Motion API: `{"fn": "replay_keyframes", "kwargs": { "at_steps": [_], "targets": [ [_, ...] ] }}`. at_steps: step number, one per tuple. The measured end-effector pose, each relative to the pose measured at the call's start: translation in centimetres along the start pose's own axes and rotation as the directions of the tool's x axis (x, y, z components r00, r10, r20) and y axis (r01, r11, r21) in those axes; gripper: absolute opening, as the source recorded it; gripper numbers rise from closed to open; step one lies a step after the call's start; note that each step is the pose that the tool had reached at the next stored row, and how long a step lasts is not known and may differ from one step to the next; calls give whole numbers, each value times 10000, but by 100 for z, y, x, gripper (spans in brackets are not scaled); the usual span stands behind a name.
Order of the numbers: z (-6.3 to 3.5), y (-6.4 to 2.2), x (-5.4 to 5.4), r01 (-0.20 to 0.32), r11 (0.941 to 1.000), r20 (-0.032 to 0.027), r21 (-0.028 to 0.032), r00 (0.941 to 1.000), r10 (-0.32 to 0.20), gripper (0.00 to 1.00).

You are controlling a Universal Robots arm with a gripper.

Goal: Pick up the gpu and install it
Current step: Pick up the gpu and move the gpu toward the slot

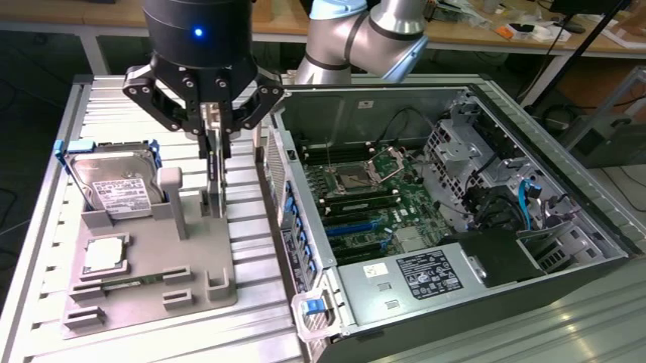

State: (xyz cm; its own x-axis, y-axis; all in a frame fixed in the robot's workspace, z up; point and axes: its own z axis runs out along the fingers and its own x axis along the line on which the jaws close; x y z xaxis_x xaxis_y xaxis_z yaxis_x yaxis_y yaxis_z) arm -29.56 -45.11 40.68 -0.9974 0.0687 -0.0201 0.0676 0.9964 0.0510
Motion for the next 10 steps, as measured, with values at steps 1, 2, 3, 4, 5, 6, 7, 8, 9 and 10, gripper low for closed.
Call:
{"fn": "replay_keyframes", "kwargs": {
  "at_steps": [1, 2, 3, 4, 5, 6, 7, 8, 9, 10],
  "targets": [
    [0, 1, -13, 0, 10000, 0, 0, 10000, 0, 27],
    [1, 2, -28, -1, 10000, 1, 0, 10000, 1, 27],
    [1, 3, -42, -1, 10000, 0, 0, 10000, 1, 27],
    [1, 4, -56, 0, 10000, 0, 0, 10000, 0, 27],
    [2, 5, -73, -1, 10000, 0, 0, 10000, 1, 27],
    [2, 6, -87, 0, 10000, 0, 0, 10000, 0, 27],
    [3, 8, -116, 0, 10000, 0, 0, 10000, 0, 27],
    [3, 9, -132, 0, 10000, 0, 0, 10000, 0, 27],
    [3, 10, -147, 0, 10000, -1, 1, 10000, 0, 27],
    [4, 11, -162, 1, 10000, 0, 0, 10000, -1, 27]
  ]
}}
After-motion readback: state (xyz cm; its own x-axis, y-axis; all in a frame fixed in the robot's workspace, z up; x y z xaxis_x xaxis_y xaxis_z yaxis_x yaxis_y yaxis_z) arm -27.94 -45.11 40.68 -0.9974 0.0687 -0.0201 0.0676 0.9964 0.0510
